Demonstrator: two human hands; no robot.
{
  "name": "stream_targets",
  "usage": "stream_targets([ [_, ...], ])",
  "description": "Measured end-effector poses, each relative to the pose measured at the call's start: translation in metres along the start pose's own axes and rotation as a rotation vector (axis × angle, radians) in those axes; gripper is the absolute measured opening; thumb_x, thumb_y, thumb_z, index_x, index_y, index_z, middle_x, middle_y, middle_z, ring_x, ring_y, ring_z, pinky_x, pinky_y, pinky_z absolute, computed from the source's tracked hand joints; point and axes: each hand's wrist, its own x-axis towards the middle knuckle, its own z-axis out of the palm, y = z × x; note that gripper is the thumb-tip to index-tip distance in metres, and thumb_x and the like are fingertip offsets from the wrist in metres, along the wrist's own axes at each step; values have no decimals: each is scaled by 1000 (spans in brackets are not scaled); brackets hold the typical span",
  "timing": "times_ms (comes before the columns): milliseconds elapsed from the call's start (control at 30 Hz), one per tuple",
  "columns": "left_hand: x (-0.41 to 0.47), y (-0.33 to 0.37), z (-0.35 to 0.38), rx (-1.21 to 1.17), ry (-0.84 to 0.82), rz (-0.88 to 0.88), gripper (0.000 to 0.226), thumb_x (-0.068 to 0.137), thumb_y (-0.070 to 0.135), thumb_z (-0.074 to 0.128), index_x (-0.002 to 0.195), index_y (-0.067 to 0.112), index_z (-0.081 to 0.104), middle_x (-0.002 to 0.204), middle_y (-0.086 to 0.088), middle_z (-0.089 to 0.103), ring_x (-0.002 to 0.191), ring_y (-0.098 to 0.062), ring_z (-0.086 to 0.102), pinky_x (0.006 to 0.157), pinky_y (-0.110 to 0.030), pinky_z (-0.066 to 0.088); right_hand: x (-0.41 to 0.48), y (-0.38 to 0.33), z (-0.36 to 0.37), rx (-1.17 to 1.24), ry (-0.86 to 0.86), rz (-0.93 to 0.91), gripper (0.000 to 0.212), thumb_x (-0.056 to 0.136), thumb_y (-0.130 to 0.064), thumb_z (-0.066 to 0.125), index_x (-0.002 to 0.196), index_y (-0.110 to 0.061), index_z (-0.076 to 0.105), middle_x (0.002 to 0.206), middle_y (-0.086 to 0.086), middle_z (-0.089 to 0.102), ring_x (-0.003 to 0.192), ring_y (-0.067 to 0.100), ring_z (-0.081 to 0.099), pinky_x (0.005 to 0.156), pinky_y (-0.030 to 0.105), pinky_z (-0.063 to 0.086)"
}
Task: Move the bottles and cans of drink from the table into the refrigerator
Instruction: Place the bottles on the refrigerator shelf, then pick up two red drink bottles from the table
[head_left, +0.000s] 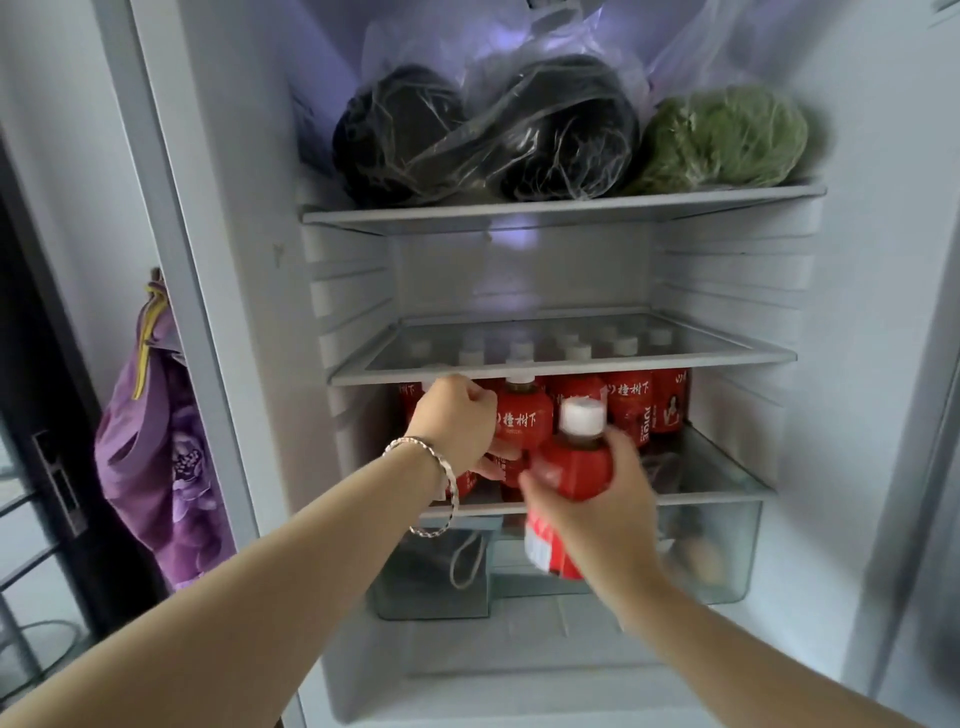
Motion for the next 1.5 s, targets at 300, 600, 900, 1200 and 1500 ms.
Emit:
stream_targets([
  [300, 27, 3, 25, -773, 118, -189, 35, 98, 34, 41, 77, 7, 50, 71, -7, 61, 38, -6, 60, 36, -18, 48, 77, 53, -40, -274, 312, 11, 67, 66, -29, 82, 123, -20, 48, 112, 6, 56, 89, 17, 56, 88, 40, 51],
  [600, 30, -4, 23, -602, 126, -155, 37, 97, 36, 42, 80, 7, 59, 69, -4, 62, 45, -8, 59, 38, -20, 48, 126, 68, -39, -885, 314, 113, 78, 80, -56, 60, 131, -3, 35, 126, 24, 43, 116, 39, 40, 95, 44, 37],
  [900, 27, -17, 34, -227, 193, -45, 40, 101, 36, 29, 81, 12, 53, 63, -2, 60, 46, -13, 55, 45, -24, 45, 105, 60, -64, -1131, 17, 544, 44, 94, -24, 43, 134, -5, 40, 139, 18, 33, 128, 33, 33, 105, 43, 32],
  [1200, -27, -34, 71, 614, -740, 46, 21, 97, 9, 36, 90, 7, 56, 74, -3, 57, 57, -17, 62, 41, -19, 37, -13, -4, -81, -882, -164, 357, 18, 88, -19, 51, 90, -10, 67, 96, 8, 65, 96, 26, 62, 72, 26, 43],
  [1500, -182, -26, 154, 652, -1036, 520, 20, 91, 14, 42, 91, 7, 61, 86, -14, 69, 71, -25, 67, 55, -25, 48, -197, -58, -162, -854, 25, 827, 28, 90, -14, 45, 65, -8, 56, 52, 3, 62, 46, 14, 57, 49, 20, 48],
])
